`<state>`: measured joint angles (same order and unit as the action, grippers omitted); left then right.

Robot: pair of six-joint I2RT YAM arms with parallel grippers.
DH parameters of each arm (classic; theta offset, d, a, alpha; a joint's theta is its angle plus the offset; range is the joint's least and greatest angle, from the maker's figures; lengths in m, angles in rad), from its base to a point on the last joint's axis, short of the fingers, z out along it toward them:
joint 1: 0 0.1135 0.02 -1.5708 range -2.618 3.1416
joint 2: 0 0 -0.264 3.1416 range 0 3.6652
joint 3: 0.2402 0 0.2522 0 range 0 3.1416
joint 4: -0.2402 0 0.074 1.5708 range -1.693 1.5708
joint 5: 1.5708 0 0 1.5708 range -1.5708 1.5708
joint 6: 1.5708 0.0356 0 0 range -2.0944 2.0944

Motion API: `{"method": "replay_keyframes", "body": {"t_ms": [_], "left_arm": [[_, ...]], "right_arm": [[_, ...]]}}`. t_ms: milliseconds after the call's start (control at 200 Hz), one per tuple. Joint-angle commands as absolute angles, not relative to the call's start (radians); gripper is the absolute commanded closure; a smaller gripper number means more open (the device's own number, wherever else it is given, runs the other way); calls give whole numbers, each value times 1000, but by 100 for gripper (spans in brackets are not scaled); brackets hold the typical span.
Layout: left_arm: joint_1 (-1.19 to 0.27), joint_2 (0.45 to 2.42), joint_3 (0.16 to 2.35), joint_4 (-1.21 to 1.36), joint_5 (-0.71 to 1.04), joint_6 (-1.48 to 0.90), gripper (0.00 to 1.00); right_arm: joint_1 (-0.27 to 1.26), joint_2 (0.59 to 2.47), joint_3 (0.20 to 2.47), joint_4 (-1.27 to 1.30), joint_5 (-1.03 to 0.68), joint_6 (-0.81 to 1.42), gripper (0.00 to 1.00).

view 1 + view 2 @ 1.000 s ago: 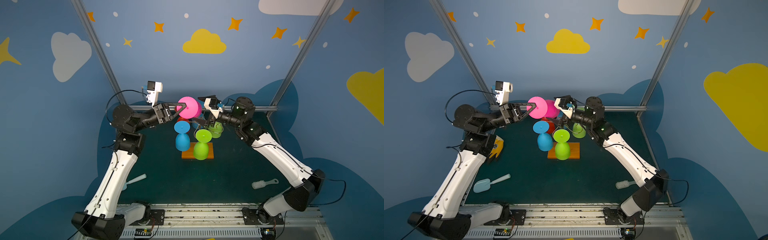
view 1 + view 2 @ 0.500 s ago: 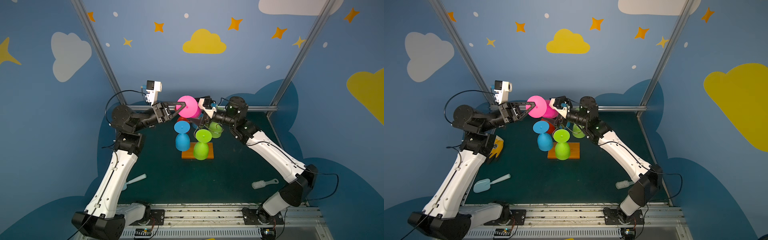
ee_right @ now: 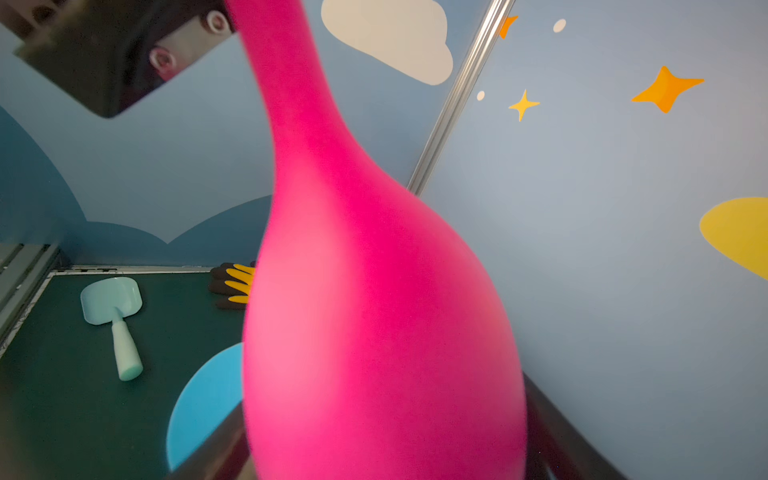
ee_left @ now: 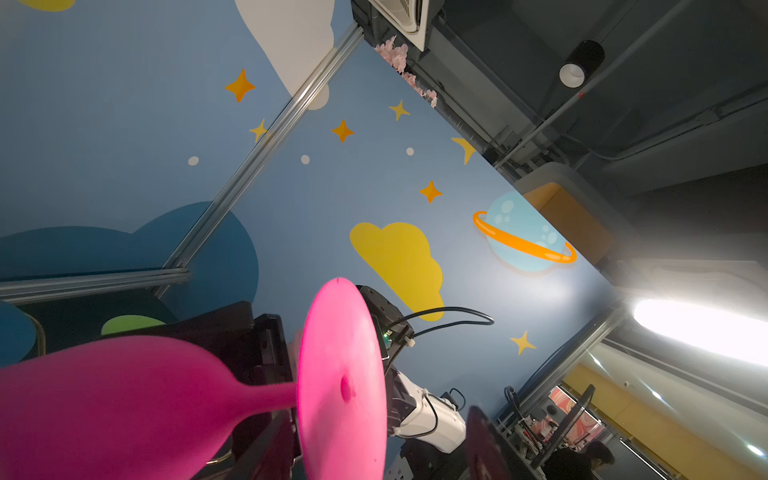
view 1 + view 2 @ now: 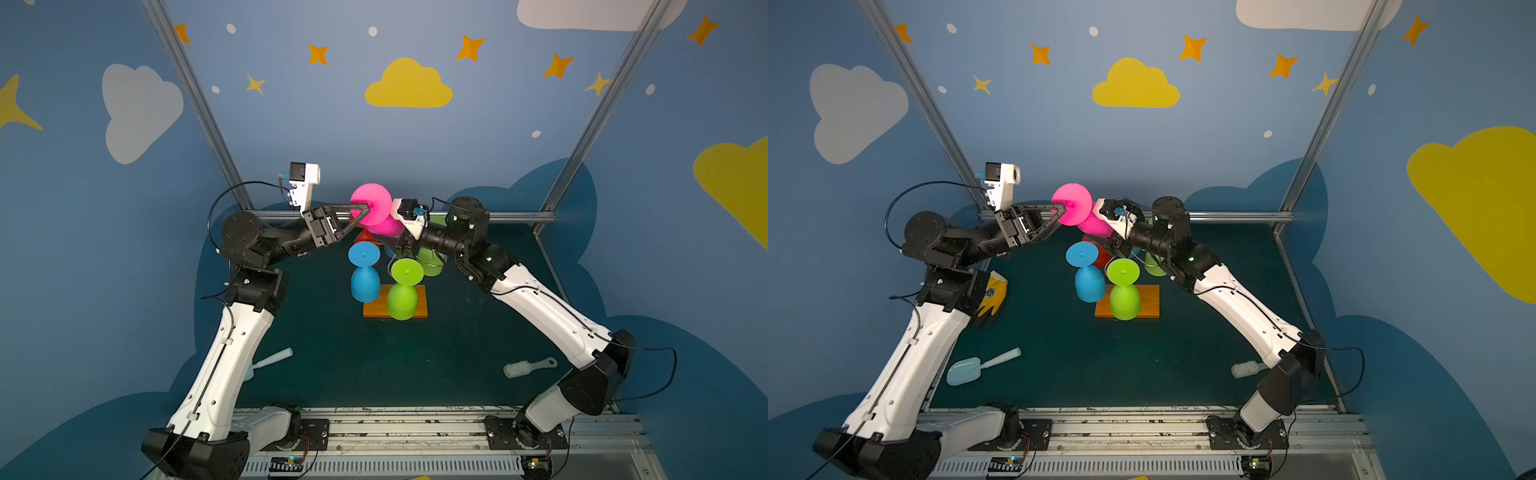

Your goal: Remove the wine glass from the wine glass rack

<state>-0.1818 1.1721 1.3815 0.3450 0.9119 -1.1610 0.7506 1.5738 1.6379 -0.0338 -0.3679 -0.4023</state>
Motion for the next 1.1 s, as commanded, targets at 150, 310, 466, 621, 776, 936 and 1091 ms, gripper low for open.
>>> {"method": "replay_keyframes", "body": {"t_ms": [150, 310, 466, 621, 776, 936, 1091], "left_arm": [[-165, 1059, 1348, 84, 690, -761, 25], [-175, 988, 1252, 128, 462, -461, 25], [-203, 954, 1135, 322, 362, -174, 26], [-247, 967, 1123, 353, 410, 158, 31], [-263, 977, 1082, 482, 453, 319, 37], [-312, 1021, 1138, 409, 500, 455, 41], [-342, 1042, 1141, 436, 485, 495, 44]], "right_arm": [[759, 1421, 1664, -281, -176, -314, 47], [759, 1391, 1746, -504, -113, -235, 47], [765, 1393, 1814, -667, -39, -184, 46], [781, 1388, 1834, -748, -5, -168, 45], [811, 1434, 1922, -860, 65, -179, 46], [838, 1476, 1974, -898, 74, -189, 46], [856, 1520, 2019, -923, 74, -191, 46]]}}
